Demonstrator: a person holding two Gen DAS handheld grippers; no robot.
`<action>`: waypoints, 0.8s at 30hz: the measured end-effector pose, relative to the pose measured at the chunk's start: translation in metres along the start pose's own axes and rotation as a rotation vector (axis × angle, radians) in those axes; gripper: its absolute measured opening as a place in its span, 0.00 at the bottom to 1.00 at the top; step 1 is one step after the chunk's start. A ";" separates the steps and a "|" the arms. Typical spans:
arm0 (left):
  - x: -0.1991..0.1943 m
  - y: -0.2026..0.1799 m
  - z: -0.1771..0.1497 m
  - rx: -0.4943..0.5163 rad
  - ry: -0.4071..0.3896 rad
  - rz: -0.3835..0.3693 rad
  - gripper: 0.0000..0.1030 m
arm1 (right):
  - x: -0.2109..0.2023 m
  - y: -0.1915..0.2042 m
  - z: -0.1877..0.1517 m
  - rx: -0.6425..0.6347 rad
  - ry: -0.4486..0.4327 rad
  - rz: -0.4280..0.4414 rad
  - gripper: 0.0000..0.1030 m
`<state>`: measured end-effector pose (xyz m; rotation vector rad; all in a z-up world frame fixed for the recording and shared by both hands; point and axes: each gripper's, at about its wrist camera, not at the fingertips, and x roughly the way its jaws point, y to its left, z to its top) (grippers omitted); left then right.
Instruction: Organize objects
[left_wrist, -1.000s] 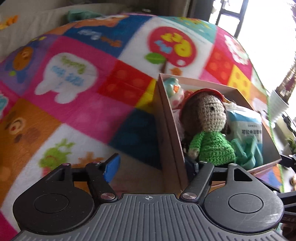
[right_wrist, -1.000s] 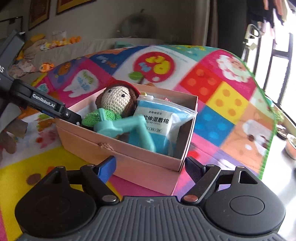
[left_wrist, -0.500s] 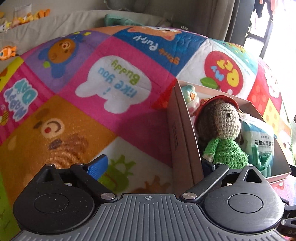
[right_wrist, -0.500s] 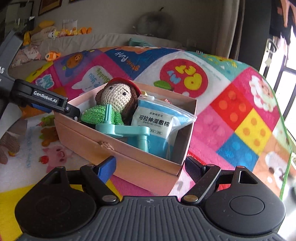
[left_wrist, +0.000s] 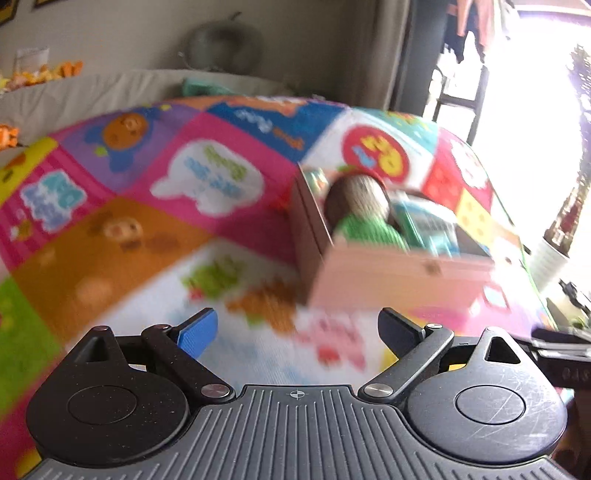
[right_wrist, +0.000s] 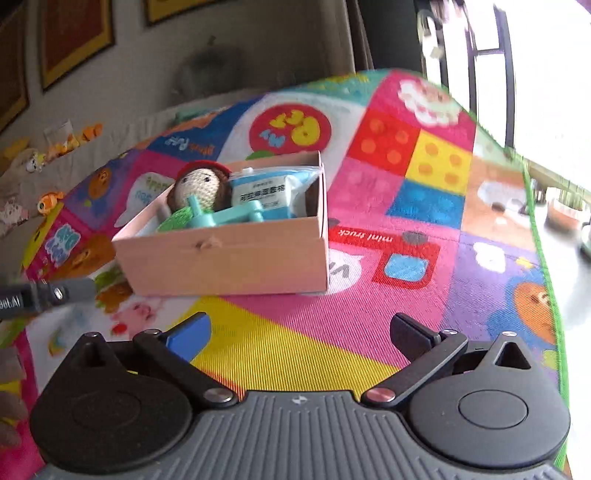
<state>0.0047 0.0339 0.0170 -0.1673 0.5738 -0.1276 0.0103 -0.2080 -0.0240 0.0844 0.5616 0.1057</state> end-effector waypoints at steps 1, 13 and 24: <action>0.002 -0.001 -0.006 -0.010 0.002 -0.007 0.95 | -0.004 0.001 -0.002 -0.011 -0.016 0.008 1.00; 0.013 -0.047 -0.016 0.103 0.098 0.118 0.83 | 0.005 -0.046 0.003 0.094 0.110 -0.017 1.00; 0.030 -0.060 -0.012 0.118 0.086 0.243 0.84 | 0.035 0.012 0.008 -0.067 0.202 -0.068 1.00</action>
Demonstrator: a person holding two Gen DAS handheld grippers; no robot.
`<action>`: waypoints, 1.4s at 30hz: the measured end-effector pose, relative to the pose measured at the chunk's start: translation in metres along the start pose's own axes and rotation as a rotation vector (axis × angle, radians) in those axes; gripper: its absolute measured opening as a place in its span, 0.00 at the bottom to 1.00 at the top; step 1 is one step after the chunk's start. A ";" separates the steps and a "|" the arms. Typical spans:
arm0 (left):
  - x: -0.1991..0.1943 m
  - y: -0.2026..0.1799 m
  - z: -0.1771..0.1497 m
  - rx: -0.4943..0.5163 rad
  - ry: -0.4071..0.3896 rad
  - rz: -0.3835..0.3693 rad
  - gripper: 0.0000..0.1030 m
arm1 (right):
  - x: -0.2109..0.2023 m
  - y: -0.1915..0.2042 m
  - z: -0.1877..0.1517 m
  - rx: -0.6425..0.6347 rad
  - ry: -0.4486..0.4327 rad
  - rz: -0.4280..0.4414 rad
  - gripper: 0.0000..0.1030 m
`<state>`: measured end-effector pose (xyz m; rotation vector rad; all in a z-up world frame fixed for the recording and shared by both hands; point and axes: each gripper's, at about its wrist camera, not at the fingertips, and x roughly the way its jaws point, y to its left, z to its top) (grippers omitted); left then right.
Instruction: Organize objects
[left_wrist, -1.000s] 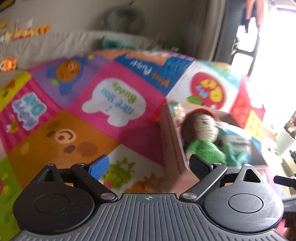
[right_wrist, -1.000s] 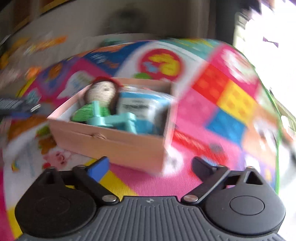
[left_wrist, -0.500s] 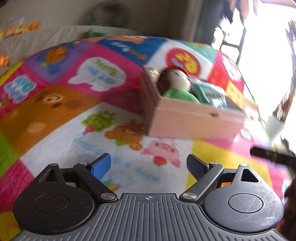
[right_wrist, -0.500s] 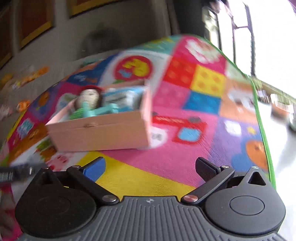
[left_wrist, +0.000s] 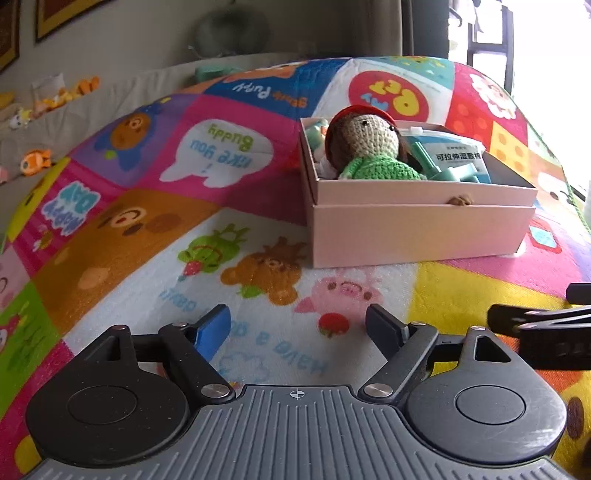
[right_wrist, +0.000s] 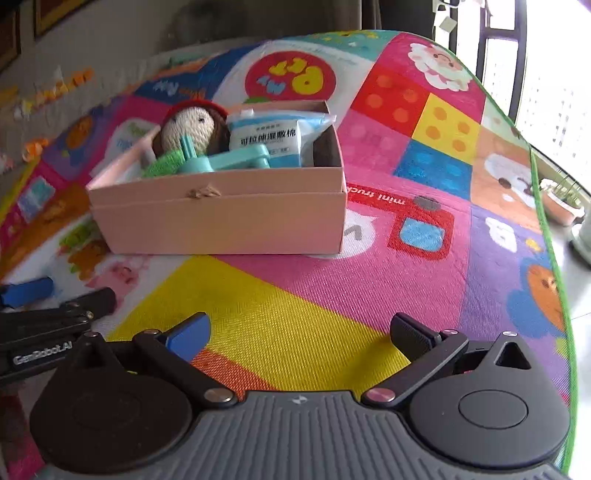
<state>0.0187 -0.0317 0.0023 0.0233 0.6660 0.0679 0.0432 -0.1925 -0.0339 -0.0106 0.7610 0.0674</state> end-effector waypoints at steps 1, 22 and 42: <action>0.001 0.000 0.000 -0.004 0.001 -0.002 0.84 | 0.002 0.002 0.001 -0.010 0.000 -0.011 1.00; 0.001 0.003 0.000 -0.016 0.002 -0.013 0.84 | 0.007 -0.002 -0.002 -0.001 -0.069 -0.012 1.00; 0.001 0.002 0.000 -0.016 0.002 -0.013 0.84 | 0.008 -0.002 -0.003 0.000 -0.069 -0.011 1.00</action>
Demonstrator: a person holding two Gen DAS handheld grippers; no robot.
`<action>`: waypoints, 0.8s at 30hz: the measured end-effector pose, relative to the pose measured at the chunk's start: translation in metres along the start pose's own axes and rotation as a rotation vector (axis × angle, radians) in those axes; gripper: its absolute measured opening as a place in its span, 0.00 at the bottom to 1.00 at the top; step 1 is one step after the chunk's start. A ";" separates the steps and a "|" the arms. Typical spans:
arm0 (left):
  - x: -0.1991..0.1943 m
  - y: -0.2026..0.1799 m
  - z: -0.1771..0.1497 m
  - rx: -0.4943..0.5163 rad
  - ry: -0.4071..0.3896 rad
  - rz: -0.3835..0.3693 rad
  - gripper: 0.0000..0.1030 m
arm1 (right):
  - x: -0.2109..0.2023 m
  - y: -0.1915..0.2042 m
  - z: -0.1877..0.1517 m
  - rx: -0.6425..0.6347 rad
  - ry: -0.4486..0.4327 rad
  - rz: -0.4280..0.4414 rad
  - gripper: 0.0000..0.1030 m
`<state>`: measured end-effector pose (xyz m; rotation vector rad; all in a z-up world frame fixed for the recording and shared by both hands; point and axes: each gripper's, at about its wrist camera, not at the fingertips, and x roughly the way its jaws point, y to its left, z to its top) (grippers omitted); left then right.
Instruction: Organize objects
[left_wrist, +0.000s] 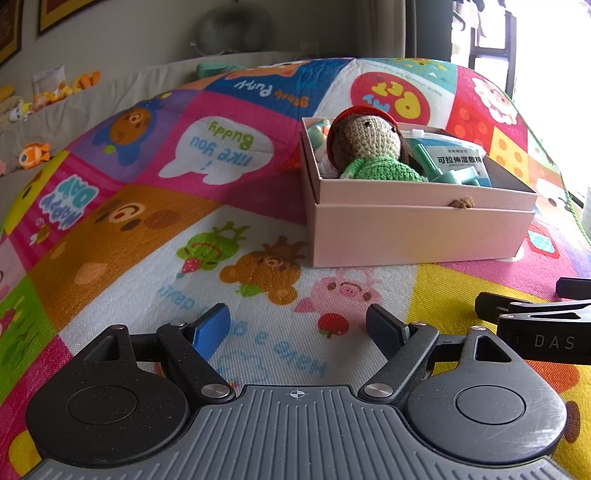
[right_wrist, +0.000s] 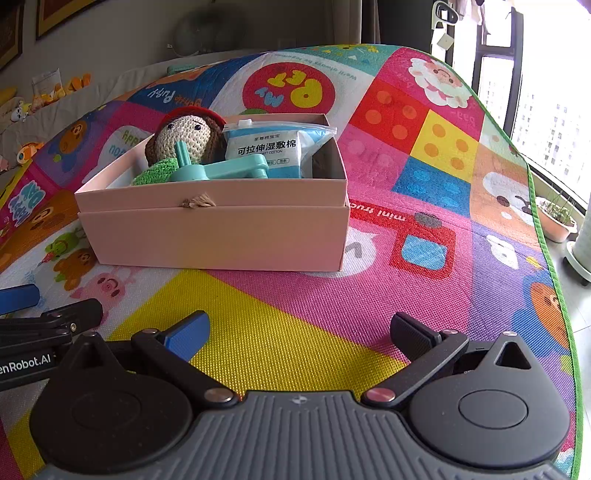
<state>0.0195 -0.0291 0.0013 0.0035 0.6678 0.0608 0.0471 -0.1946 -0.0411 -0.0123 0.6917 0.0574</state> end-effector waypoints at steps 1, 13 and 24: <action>0.000 0.000 0.000 0.000 0.000 0.000 0.84 | 0.000 0.000 0.000 0.000 0.000 0.000 1.00; 0.000 0.000 0.000 0.000 0.001 0.000 0.84 | 0.000 0.001 0.000 -0.001 0.000 -0.002 1.00; 0.000 0.000 0.000 -0.001 0.001 -0.001 0.84 | 0.000 0.001 0.000 -0.001 0.000 -0.003 1.00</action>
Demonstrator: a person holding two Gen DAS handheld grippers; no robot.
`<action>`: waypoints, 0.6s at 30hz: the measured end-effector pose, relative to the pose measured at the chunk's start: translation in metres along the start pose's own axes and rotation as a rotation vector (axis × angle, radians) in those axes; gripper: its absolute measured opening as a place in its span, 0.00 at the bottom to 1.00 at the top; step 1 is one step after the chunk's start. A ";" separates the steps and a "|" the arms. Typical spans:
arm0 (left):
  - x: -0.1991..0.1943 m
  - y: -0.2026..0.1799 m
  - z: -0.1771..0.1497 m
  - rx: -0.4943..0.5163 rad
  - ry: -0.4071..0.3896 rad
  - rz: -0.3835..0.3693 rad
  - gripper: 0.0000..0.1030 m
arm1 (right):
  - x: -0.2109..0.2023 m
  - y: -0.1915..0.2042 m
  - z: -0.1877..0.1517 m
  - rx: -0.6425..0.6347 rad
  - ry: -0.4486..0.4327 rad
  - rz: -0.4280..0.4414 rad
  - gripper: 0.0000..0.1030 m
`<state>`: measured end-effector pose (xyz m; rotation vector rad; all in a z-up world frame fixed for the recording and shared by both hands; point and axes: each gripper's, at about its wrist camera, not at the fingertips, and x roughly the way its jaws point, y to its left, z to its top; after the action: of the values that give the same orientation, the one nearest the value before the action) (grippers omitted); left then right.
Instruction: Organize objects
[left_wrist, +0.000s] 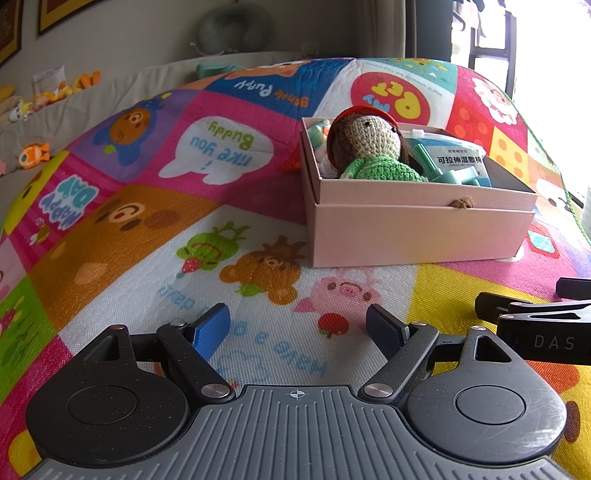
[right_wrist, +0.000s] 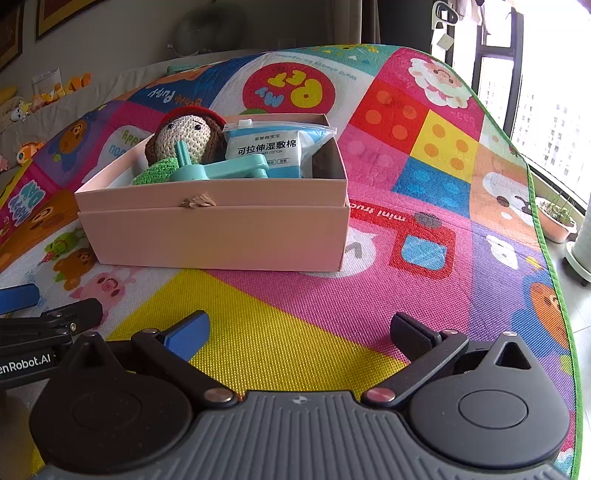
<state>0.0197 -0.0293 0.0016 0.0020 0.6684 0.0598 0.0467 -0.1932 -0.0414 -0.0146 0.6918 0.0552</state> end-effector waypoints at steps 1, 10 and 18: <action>0.000 0.000 0.000 0.001 0.000 0.001 0.84 | 0.000 0.000 0.000 0.000 0.000 0.000 1.00; 0.000 0.000 0.000 0.003 0.000 0.002 0.84 | 0.000 -0.001 0.000 0.000 0.000 0.000 1.00; 0.000 0.000 0.000 0.003 0.000 0.002 0.84 | 0.000 0.000 0.000 0.000 0.000 0.000 1.00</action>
<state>0.0195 -0.0293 0.0014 0.0058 0.6688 0.0609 0.0466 -0.1932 -0.0415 -0.0141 0.6917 0.0552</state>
